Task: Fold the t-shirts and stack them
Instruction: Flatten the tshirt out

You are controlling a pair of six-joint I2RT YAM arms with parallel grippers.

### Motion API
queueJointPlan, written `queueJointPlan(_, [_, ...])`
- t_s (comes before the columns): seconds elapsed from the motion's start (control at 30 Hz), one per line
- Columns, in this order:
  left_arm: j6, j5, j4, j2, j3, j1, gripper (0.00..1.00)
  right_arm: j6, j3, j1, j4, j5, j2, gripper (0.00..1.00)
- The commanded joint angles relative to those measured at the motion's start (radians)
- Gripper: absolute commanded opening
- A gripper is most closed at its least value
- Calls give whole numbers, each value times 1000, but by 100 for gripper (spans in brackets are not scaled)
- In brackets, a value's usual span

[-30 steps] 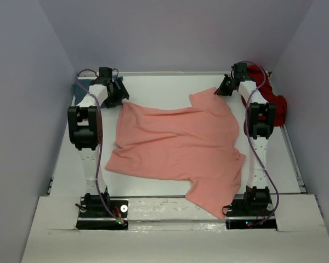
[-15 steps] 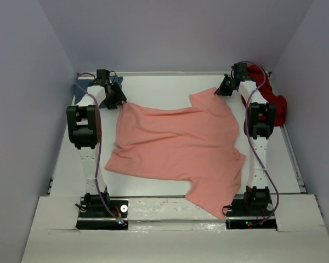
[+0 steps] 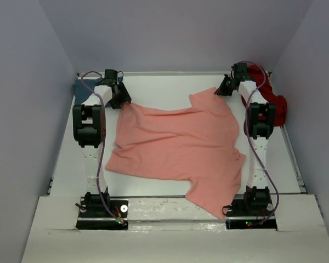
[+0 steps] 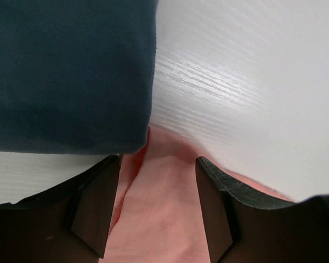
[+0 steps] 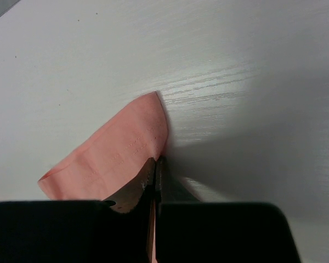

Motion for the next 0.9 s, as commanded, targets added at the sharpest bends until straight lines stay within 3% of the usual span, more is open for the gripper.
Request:
queueJointPlan(0.0, [18, -85, -23, 9, 75, 11, 68, -19, 18, 11, -71, 27, 9, 0])
queueJointPlan(0.2, [13, -156, -23, 21, 138, 34, 68, -19, 25, 11, -71, 19, 6, 0])
queueJointPlan(0.87, [88, -162, -22, 195, 405, 168, 71, -42, 28, 11, -79, 14, 5, 0])
